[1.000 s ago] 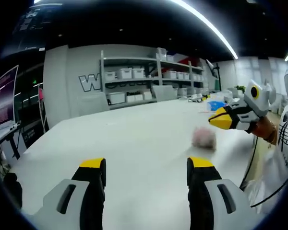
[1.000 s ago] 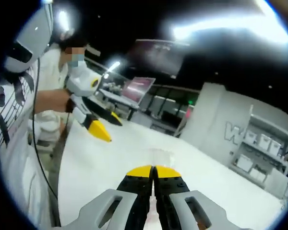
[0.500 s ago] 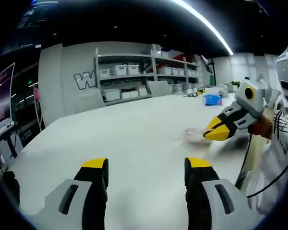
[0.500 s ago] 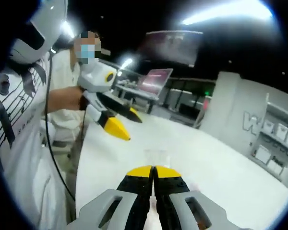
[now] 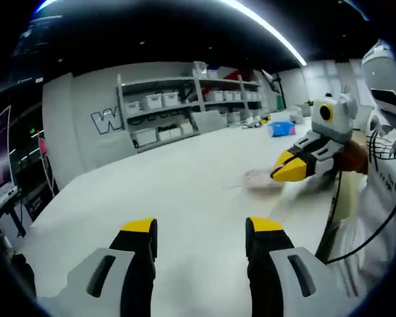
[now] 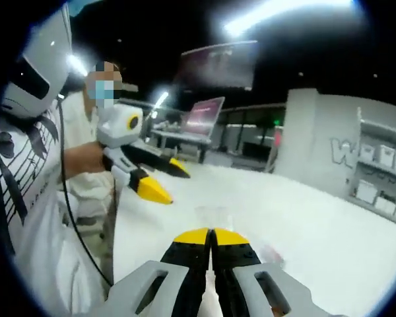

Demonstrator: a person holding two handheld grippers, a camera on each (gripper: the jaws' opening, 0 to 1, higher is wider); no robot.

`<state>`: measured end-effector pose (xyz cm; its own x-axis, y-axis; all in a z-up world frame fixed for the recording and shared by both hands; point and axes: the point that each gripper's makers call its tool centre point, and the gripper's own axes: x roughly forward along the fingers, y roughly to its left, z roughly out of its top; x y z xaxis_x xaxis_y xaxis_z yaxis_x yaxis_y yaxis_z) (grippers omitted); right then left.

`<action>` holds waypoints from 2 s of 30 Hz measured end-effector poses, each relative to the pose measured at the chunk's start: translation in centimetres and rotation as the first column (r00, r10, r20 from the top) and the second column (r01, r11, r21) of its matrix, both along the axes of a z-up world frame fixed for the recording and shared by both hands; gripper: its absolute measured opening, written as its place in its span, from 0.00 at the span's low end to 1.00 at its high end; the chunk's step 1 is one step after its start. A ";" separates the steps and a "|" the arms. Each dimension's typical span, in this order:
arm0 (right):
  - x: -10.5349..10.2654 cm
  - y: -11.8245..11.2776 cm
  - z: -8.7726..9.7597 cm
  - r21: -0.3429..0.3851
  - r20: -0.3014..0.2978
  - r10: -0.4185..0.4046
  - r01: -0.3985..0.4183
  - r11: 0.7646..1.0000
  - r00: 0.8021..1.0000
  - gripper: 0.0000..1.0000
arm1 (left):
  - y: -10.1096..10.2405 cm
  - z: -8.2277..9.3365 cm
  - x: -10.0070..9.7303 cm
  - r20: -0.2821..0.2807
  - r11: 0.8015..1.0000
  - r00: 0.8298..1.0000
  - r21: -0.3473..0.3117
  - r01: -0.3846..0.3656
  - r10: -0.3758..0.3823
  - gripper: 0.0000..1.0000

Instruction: Open the resealable bag by pulling the two sides of the seal apart until the entire bag opening is separated and visibly accessible.

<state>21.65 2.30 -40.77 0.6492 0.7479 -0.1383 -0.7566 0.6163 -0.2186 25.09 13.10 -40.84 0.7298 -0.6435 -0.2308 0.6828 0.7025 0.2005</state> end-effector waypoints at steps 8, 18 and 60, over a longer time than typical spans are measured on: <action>0.3 0.2 0.6 0.051 -0.022 0.000 0.001 0.999 1.000 0.00 | -1.3 -0.3 -0.4 0.079 0.989 0.994 0.134 0.063 -0.074 0.33; 0.8 0.5 0.8 0.073 -0.036 -0.012 0.015 0.997 0.999 0.00 | -1.5 -0.3 0.4 0.134 0.969 0.987 0.241 0.051 -0.085 0.27; 1.0 0.3 0.6 0.112 -0.101 -0.004 0.015 0.994 0.995 0.00 | -7.4 1.0 -0.1 0.368 0.845 0.844 0.508 0.170 -0.391 0.09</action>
<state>22.65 2.64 -40.14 0.6434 0.7562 -0.1187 -0.7652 0.6399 -0.0712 24.99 5.66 -39.87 0.6241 -0.7443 -0.2379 0.5934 0.2533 0.7640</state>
